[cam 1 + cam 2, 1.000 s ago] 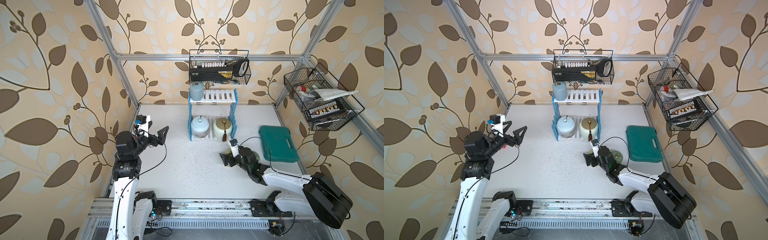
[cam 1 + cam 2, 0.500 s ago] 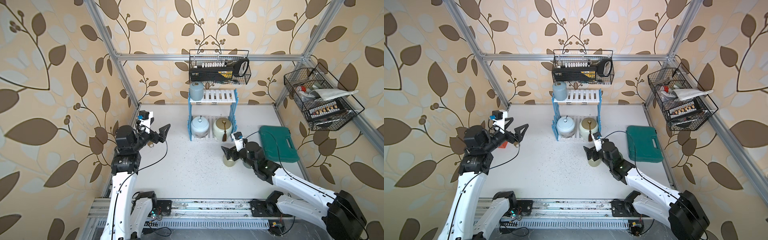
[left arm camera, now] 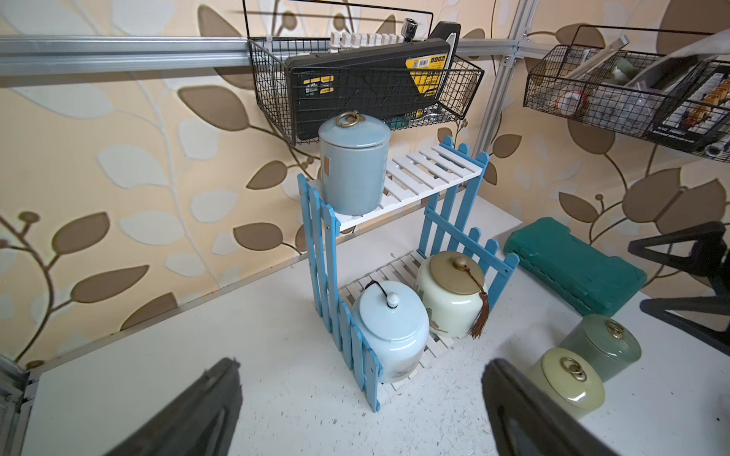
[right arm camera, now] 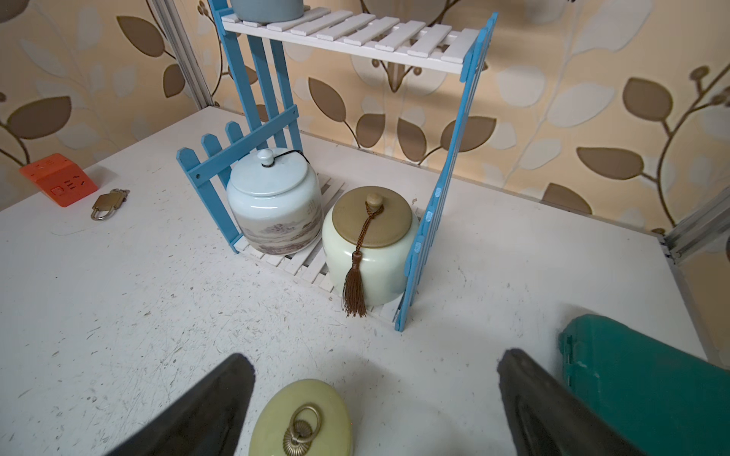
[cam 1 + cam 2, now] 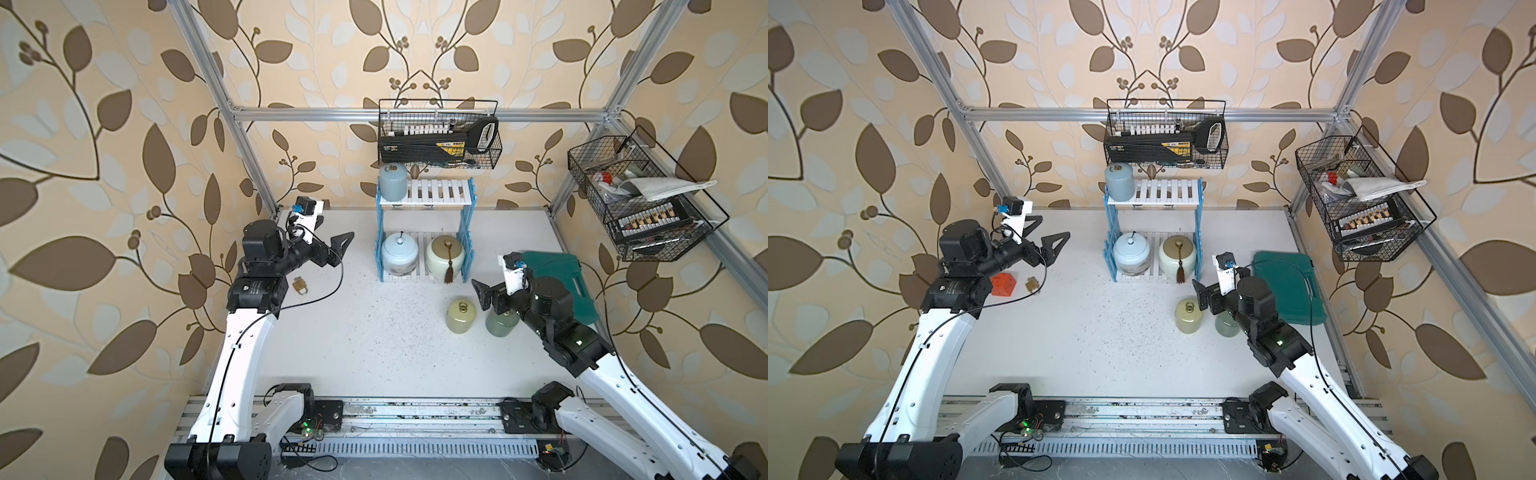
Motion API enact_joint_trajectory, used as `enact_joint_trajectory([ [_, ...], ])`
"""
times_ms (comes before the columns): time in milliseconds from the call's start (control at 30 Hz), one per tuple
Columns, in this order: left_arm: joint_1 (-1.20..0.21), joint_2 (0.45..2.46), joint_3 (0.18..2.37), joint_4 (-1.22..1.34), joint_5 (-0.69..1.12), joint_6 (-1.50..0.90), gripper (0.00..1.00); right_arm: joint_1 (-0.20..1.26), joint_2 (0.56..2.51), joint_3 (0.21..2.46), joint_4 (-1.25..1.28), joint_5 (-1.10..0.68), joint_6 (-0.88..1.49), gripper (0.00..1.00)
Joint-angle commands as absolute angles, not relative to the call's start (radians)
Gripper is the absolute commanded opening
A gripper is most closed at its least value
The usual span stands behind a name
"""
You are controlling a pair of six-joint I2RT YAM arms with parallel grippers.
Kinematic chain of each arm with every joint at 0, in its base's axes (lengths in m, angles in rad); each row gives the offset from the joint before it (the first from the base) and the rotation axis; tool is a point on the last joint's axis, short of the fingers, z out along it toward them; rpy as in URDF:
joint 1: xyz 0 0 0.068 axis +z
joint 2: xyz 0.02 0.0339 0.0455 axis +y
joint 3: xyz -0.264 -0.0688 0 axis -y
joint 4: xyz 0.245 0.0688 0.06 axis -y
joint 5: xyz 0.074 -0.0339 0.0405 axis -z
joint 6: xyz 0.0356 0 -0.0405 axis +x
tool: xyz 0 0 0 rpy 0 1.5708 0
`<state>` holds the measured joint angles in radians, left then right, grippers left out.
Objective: Remove the tea canisters from the shelf
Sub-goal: Pick up the tea canister from the shelf.
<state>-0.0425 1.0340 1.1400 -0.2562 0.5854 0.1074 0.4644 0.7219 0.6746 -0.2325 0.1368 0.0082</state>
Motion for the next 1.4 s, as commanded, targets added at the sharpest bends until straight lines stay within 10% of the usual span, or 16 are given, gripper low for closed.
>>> enact_joint_trajectory([
  [0, -0.077, 1.066, 1.218, -0.264, 0.604, 0.147, 0.99, 0.459, 0.669, 0.699, -0.347, 0.164, -0.036, 0.99],
  [1367, -0.293, 1.822, 1.955, -0.369, 0.441, 0.13, 0.99, 0.456, 0.377, 0.488, -0.25, 0.291, -0.107, 0.99],
])
